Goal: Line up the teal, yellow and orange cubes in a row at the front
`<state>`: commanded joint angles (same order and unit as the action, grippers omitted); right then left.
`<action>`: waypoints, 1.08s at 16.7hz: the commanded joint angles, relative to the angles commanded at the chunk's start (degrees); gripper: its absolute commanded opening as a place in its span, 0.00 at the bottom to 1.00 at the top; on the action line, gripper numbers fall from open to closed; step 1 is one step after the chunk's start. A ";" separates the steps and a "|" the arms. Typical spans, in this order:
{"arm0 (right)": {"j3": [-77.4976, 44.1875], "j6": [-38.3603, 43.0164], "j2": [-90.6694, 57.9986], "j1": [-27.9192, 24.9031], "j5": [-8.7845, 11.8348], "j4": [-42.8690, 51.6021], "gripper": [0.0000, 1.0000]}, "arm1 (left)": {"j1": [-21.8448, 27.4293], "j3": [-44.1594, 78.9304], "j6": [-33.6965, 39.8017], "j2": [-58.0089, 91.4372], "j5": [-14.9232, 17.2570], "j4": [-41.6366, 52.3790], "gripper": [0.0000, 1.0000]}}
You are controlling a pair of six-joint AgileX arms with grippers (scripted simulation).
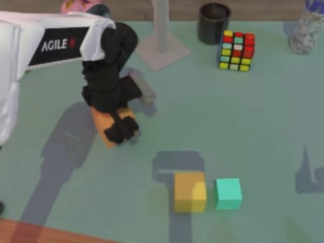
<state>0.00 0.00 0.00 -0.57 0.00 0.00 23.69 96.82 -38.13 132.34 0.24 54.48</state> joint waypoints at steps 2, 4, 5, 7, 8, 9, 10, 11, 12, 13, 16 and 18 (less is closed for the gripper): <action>0.00 0.00 0.00 0.00 0.00 0.00 1.00 | 0.00 0.00 0.00 0.00 0.00 0.00 0.00; 0.00 0.00 0.00 0.00 0.00 0.00 1.00 | 0.00 0.00 0.00 0.00 0.00 0.00 0.00; 0.00 0.00 0.00 0.00 0.00 0.00 1.00 | 0.00 0.00 0.00 0.00 0.00 0.00 0.00; 0.00 0.00 0.00 0.00 0.00 0.00 1.00 | 0.00 0.00 0.00 0.00 0.00 0.00 0.00; 0.00 0.00 0.00 0.00 0.00 0.00 1.00 | -0.05 -0.01 0.04 -0.48 0.16 0.26 0.00; 0.00 0.00 0.00 0.00 0.00 0.00 1.00 | -0.03 0.18 -0.01 -0.53 0.16 0.45 0.00; 0.00 0.00 0.00 0.00 0.00 0.00 1.00 | -0.04 0.88 -0.07 -0.74 0.15 1.25 0.00; 0.00 0.00 0.00 0.00 0.00 0.00 1.00 | -0.15 1.95 -0.06 -1.14 0.14 2.62 0.00; 0.00 0.00 0.00 0.00 0.00 0.00 1.00 | -0.35 3.24 0.00 -1.67 0.13 4.52 0.00; 0.00 0.00 0.00 0.00 0.00 0.00 1.00 | -0.56 4.61 0.07 -2.28 0.12 6.82 0.00; 0.00 0.00 0.00 0.00 0.00 0.00 1.00 | -1.01 8.35 0.13 -4.11 0.11 12.68 0.00; 0.00 0.00 0.00 0.00 0.00 0.00 1.00 | -1.13 9.24 0.16 -4.71 0.12 13.74 0.00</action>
<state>0.00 0.00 0.00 -0.57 0.00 0.00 22.56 106.06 -37.97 127.62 0.35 68.23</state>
